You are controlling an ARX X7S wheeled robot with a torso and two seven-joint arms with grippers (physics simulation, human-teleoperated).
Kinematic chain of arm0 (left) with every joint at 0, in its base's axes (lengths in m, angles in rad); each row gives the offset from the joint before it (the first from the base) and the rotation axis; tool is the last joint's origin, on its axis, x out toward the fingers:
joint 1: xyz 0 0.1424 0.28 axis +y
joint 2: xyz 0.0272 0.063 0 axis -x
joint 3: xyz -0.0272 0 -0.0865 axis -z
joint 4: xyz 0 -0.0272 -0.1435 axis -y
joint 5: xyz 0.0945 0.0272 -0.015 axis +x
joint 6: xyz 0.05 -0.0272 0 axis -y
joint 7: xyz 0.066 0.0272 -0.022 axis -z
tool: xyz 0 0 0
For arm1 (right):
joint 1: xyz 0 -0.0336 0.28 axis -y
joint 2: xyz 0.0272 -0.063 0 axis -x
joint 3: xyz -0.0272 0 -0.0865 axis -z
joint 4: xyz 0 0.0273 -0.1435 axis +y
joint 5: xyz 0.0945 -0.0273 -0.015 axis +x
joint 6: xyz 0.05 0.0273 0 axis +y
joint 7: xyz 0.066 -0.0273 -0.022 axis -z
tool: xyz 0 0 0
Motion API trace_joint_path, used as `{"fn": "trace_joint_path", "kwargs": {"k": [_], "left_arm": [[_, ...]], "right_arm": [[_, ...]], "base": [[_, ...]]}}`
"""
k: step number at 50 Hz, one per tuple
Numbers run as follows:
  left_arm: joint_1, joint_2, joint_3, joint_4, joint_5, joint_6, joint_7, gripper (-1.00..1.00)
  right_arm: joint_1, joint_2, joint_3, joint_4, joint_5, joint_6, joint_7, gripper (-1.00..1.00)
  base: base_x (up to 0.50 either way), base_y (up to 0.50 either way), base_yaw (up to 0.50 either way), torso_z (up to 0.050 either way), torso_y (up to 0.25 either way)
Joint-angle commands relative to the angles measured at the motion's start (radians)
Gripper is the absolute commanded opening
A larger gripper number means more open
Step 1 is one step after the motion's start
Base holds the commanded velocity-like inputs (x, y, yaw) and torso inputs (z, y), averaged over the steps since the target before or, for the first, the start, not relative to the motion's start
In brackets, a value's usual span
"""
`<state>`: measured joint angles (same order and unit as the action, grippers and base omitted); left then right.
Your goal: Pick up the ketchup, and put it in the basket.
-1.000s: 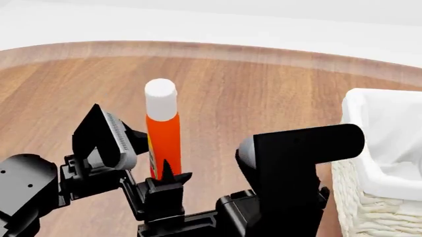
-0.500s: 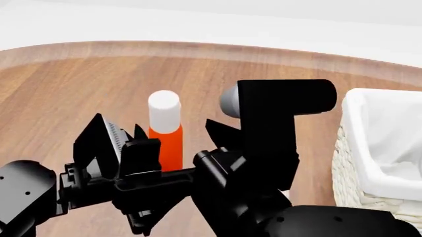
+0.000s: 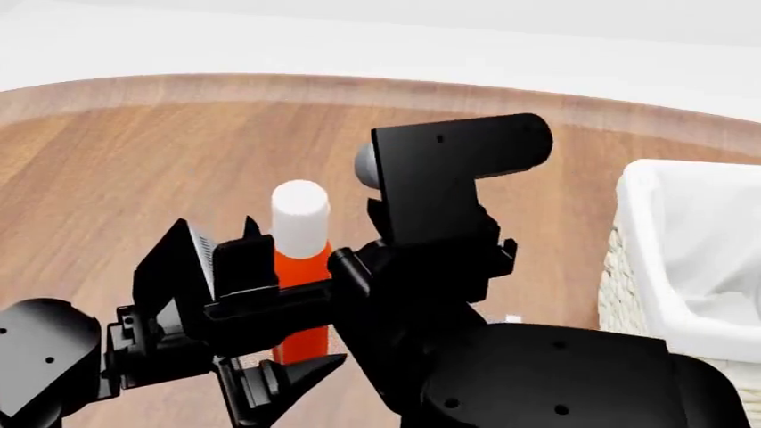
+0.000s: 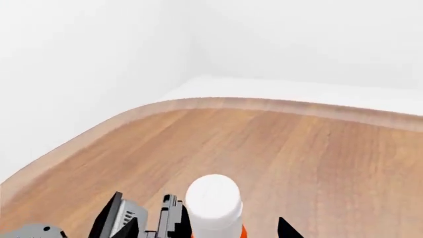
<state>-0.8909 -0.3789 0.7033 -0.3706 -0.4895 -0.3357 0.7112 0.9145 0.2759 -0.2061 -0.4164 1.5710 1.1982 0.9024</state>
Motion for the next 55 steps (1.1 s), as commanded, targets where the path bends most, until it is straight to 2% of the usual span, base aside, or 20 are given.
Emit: {"fn": "trace_joint_path", "kwargs": {"k": [1,34,48,49,55], "left_arm": [[-0.001,-0.003,0.0,0.001,-0.013,0.002,0.0,-1.0],[0.023,-0.03,0.024,0.059,-0.018,-0.006,0.014,-1.0],[0.023,-0.036,0.024,0.068,-0.022,-0.006,0.015,-1.0],[0.025,-0.036,0.025,0.066,-0.021,-0.004,0.015,-1.0],[0.025,-0.034,0.027,0.06,-0.017,0.001,0.013,-1.0]], "right_arm": [[0.021,0.01,-0.072,0.046,-0.131,0.01,-0.116,1.0],[0.002,0.01,-0.149,0.192,-0.293,-0.099,-0.31,1.0],[0.002,0.01,-0.183,0.217,-0.328,-0.115,-0.332,1.0],[0.0,0.01,-0.182,0.215,-0.324,-0.115,-0.332,-1.0],[0.0,0.015,-0.185,0.205,-0.322,-0.117,-0.331,-1.0]], "base": [[0.0,0.0,0.0,0.0,0.0],[0.0,0.0,0.0,0.0,0.0],[0.0,0.0,0.0,0.0,0.0],[0.0,0.0,0.0,0.0,0.0],[0.0,0.0,0.0,0.0,0.002]]}}
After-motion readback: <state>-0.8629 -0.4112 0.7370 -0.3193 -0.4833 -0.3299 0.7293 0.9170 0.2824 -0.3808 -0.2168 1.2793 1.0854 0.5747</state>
